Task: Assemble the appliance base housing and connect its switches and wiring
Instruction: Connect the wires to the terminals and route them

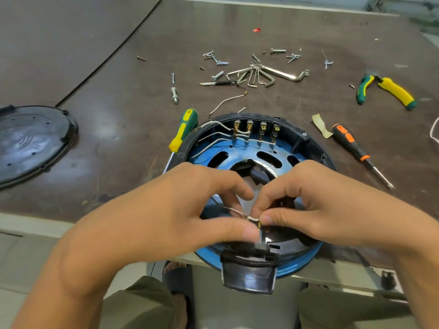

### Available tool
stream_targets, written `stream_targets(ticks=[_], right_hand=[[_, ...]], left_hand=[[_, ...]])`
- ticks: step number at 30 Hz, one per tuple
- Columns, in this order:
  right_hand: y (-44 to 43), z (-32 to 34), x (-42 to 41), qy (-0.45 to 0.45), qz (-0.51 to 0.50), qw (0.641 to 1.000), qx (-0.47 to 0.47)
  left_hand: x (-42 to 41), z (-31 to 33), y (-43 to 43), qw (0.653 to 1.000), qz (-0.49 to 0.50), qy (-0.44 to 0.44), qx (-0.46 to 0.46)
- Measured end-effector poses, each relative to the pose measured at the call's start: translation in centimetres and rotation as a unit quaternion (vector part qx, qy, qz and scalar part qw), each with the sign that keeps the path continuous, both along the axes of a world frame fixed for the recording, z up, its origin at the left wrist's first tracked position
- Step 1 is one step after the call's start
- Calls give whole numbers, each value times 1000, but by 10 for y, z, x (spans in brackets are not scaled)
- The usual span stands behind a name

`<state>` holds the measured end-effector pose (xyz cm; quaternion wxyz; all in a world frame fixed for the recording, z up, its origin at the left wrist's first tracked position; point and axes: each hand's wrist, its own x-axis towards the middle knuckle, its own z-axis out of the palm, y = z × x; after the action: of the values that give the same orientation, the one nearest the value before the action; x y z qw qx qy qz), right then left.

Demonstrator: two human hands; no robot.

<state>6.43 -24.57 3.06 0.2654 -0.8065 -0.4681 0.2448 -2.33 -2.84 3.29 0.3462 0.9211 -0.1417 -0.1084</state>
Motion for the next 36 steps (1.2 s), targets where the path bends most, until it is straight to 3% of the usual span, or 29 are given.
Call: stream_targets(ticks=[6,10,14,19,24,31,36], right_hand=[[0,-1,-1,14,-1,1000,2],[1,-1,-1,7,-4,1000,0],[0,0,-1,14,-3,1000,8],[-1,2,1,23,-16,999,26],[-2,3,1,30,-21,999,26],[-2,-1,-3,-19,-13,1000,9],[-1,0,-2,-25,-8,1000,6]], left_hand=[[4,-6,-7,999,12,-33,23],[6,-4,-12,1000,-12,-10,18],[5,-4,-17,997,-17,-39,71],[6,0,-17,998,-6,-3,69],[9,0,-17,999,-14,13,47],[8,-4,1,998,-29,24,-51],[10,-4,-1,996,-61,20,65]])
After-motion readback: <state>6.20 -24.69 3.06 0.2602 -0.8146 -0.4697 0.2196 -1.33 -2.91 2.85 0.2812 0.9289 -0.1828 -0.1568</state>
